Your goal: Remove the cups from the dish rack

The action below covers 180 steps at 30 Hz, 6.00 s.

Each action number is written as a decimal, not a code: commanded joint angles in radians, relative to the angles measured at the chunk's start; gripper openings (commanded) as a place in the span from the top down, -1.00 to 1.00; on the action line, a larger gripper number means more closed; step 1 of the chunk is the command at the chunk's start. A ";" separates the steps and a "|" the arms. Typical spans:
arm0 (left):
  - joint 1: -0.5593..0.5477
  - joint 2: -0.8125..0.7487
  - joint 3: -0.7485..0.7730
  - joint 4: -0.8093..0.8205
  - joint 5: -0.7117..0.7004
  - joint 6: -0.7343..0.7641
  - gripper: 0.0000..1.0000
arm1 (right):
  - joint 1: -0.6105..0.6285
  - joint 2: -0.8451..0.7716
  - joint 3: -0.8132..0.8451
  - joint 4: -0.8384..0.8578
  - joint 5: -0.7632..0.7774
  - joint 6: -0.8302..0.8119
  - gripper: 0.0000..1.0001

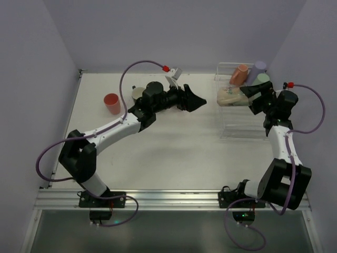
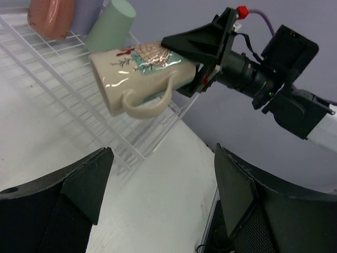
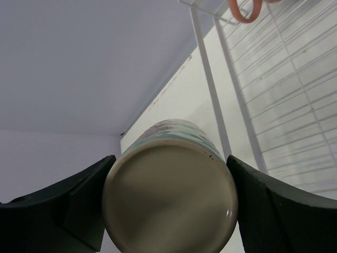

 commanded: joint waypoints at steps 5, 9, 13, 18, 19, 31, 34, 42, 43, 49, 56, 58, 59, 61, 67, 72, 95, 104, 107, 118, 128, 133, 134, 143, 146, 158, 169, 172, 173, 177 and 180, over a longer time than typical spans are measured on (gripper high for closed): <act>0.017 0.123 0.151 0.053 0.034 -0.045 -0.71 | 0.000 -0.080 -0.075 0.333 -0.214 0.207 0.73; 0.037 0.177 0.166 0.107 0.081 -0.122 -0.79 | 0.000 -0.098 -0.098 0.372 -0.245 0.233 0.72; 0.038 0.229 0.188 0.158 0.126 -0.191 -0.82 | 0.000 -0.109 -0.115 0.413 -0.280 0.265 0.71; 0.040 0.287 0.221 0.210 0.144 -0.246 -0.82 | 0.000 -0.115 -0.130 0.456 -0.307 0.300 0.71; 0.040 0.295 0.226 0.225 0.152 -0.257 -0.81 | 0.000 -0.115 -0.132 0.461 -0.311 0.302 0.71; 0.032 0.342 0.217 0.408 0.219 -0.400 -0.57 | 0.008 -0.092 -0.170 0.525 -0.364 0.330 0.70; 0.031 0.350 0.217 0.422 0.225 -0.412 -0.50 | 0.019 -0.083 -0.169 0.542 -0.383 0.333 0.69; 0.026 0.350 0.212 0.414 0.231 -0.420 -0.33 | 0.023 -0.083 -0.160 0.551 -0.387 0.333 0.69; 0.023 0.350 0.209 0.420 0.236 -0.424 -0.30 | 0.023 -0.077 -0.160 0.554 -0.389 0.333 0.69; 0.018 0.347 0.206 0.454 0.254 -0.466 -0.11 | 0.037 -0.062 -0.172 0.587 -0.389 0.343 0.69; 0.004 0.329 0.174 0.503 0.250 -0.492 0.45 | 0.062 -0.046 -0.176 0.610 -0.387 0.356 0.68; 0.004 0.313 0.165 0.489 0.239 -0.478 0.68 | 0.063 -0.045 -0.184 0.613 -0.386 0.356 0.68; 0.006 0.307 0.163 0.485 0.236 -0.474 0.79 | 0.063 -0.045 -0.187 0.616 -0.387 0.356 0.68; 0.006 0.286 0.143 0.478 0.219 -0.457 1.00 | 0.063 -0.049 -0.196 0.620 -0.387 0.357 0.68; 0.011 0.182 0.035 0.455 0.161 -0.392 1.00 | 0.065 -0.060 -0.227 0.648 -0.401 0.374 -0.15; 0.014 0.106 -0.005 0.412 0.135 -0.345 1.00 | 0.068 -0.063 -0.250 0.693 -0.421 0.405 -0.87; 0.046 -0.214 -0.059 -0.017 -0.002 -0.007 1.00 | 0.066 -0.063 -0.272 0.657 -0.413 0.359 -0.98; 0.052 -0.498 -0.137 -0.521 -0.335 0.244 1.00 | 0.097 -0.117 -0.276 0.550 -0.378 0.272 -0.98; 0.064 -0.536 -0.125 -0.755 -0.472 0.284 1.00 | 0.131 -0.152 -0.268 0.443 -0.335 0.189 -0.98; 0.224 -0.422 -0.216 -1.008 -0.678 0.329 1.00 | 0.333 -0.338 -0.245 0.150 -0.096 -0.063 -0.98; 0.261 -0.159 -0.020 -1.023 -0.773 0.418 1.00 | 0.393 -0.385 -0.311 0.131 -0.088 -0.112 -0.98; 0.293 -0.052 0.060 -1.063 -0.767 0.445 1.00 | 0.395 -0.387 -0.318 0.125 -0.090 -0.118 -0.98; 0.296 -0.038 0.071 -1.079 -0.767 0.450 1.00 | 0.396 -0.387 -0.316 0.126 -0.088 -0.118 -0.98; 0.297 -0.012 0.142 -1.128 -0.782 0.451 0.26 | 0.399 -0.371 -0.308 0.123 -0.068 -0.120 -0.98; 0.297 -0.017 0.152 -1.140 -0.801 0.456 0.06 | 0.399 -0.375 -0.298 0.107 -0.054 -0.127 -0.98; 0.296 -0.214 0.200 -1.073 -0.772 0.459 -0.64 | 0.399 -0.414 -0.212 -0.027 0.063 -0.176 -0.96; 0.293 -0.800 -0.127 -0.679 -0.181 0.399 -0.92 | 0.387 -0.286 0.063 -0.297 0.560 -0.374 -0.33; 0.293 -0.917 -0.247 -0.602 -0.060 0.379 -0.96 | 0.365 -0.208 0.158 -0.329 0.709 -0.422 -0.27; 0.293 -0.941 -0.336 -0.579 0.004 0.360 -0.96 | 0.346 -0.145 0.213 -0.337 0.737 -0.440 -0.28; 0.270 -1.007 -0.464 -0.531 0.077 0.355 -0.96 | 0.290 0.015 0.342 -0.358 0.850 -0.505 -0.51; 0.179 -1.049 -0.499 -0.563 -0.058 0.440 -0.97 | 0.229 0.148 0.483 -0.381 0.889 -0.520 -0.67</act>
